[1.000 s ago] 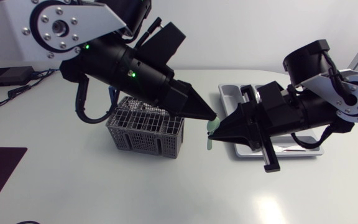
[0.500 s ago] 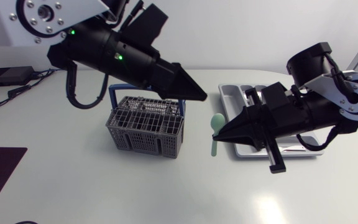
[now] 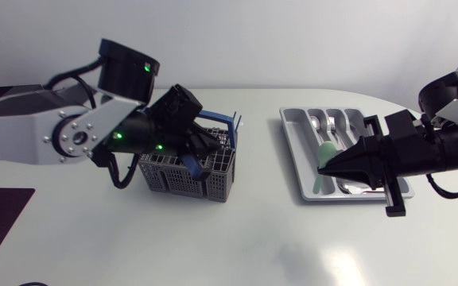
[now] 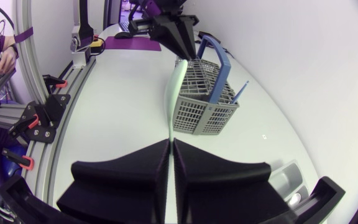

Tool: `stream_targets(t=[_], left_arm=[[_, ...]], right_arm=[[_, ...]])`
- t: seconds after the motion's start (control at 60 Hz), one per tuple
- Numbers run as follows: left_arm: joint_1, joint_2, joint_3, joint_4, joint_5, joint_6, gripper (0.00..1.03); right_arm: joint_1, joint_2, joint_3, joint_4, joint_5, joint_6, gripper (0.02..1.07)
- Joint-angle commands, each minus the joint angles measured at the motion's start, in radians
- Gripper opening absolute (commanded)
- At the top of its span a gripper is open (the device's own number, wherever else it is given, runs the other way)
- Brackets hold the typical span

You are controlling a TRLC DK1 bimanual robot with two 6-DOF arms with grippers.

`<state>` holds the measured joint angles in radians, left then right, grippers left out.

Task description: Unload the cutlery basket into the drawer organizer.

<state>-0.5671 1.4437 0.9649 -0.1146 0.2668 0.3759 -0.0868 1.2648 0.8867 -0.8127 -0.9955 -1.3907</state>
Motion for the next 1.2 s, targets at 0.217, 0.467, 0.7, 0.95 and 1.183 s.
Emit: stream_targets(t=[0.217, 0.467, 0.7, 0.95, 1.183], left_arm=[[-0.011, 0.207, -0.012, 0.178, -0.094, 0.020, 0.03], [-0.028, 0.254, 0.012, 0.159, -0.123, -0.008, 0.03], [-0.060, -0.029, -0.025, 0.085, -0.124, -0.042, 0.03], [-0.031, -0.161, -0.068, 0.035, -0.155, -0.037, 0.25], [0.113, -0.172, -0.088, 0.000, -0.150, -0.071, 0.31]], right_arm=[[-0.160, 0.087, 0.043, -0.123, -0.020, -0.202, 0.08], [-0.281, 0.127, 0.095, -0.177, -0.009, -0.311, 0.08], [-0.357, 0.209, 0.112, -0.049, 0.100, -0.341, 0.08], [-0.338, 0.240, -0.002, 0.297, 0.302, -0.269, 0.08], [-0.286, 0.286, -0.111, 0.543, 0.523, -0.269, 0.08]])
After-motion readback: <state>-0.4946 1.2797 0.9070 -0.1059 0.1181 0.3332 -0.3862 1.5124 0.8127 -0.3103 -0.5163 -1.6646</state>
